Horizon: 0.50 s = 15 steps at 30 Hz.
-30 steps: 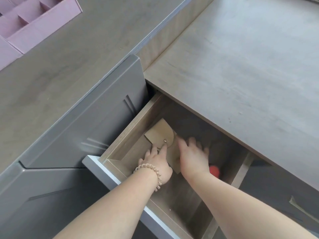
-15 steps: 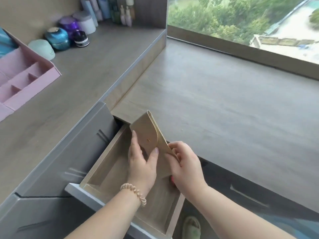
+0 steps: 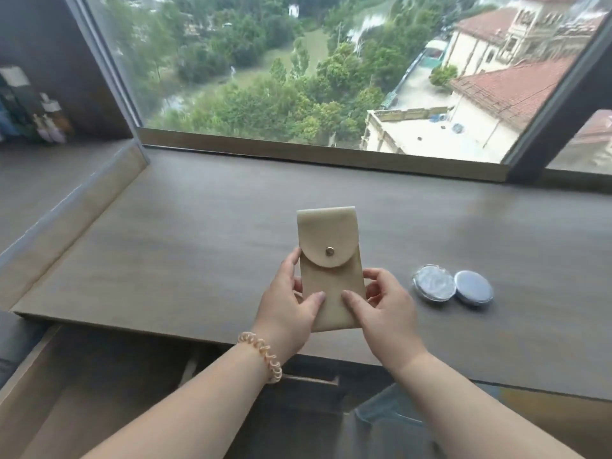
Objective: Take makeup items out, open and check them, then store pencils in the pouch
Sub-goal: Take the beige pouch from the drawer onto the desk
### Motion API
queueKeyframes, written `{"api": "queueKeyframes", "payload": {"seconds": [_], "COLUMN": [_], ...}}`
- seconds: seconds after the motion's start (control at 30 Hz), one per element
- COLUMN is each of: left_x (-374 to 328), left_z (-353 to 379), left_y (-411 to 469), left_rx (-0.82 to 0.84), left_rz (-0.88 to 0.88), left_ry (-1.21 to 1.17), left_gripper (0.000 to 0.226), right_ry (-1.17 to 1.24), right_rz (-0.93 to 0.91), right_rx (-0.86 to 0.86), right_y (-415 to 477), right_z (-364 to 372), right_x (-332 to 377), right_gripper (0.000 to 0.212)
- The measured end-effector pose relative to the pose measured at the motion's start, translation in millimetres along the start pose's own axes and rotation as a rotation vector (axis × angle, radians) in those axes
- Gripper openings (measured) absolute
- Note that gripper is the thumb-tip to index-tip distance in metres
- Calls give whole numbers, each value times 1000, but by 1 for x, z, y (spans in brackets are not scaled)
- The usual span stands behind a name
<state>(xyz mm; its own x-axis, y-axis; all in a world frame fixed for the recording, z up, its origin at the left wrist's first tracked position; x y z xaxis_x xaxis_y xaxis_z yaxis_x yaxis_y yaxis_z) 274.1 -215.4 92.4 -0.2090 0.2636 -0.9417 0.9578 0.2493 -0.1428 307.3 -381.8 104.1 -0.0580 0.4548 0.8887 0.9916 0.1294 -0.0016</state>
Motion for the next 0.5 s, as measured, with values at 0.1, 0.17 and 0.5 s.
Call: {"api": "queueKeyframes", "payload": {"seconds": [0.1, 0.17, 0.5], "left_x": [-20, -32, -70], "left_z": [94, 159, 387], "left_y": [11, 18, 44], "left_rx": [22, 56, 197], "left_rz": [-14, -33, -104], "left_ry": [29, 2, 207], "left_gripper": [75, 75, 76], "right_ry": [-7, -46, -396], "right_rz": [70, 119, 307], "right_rx": [-21, -33, -112], "right_y": [14, 24, 57], "right_z": [-79, -130, -310], "right_x": [-53, -88, -220], "right_gripper": [25, 25, 28]}}
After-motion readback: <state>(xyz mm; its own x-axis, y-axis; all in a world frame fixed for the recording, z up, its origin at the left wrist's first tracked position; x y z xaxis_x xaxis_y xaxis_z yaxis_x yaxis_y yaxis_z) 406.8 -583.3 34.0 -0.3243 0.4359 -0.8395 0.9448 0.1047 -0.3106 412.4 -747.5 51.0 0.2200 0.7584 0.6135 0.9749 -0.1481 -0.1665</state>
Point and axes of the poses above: each hand's wrist, its own y-axis towards the middle knuckle, its own z-axis out of the palm, x = y × z, the point moved 8 cm from there along y, towards the middle knuckle, and after that the axes turned 2 degrees about x, right-handed, at the moved point
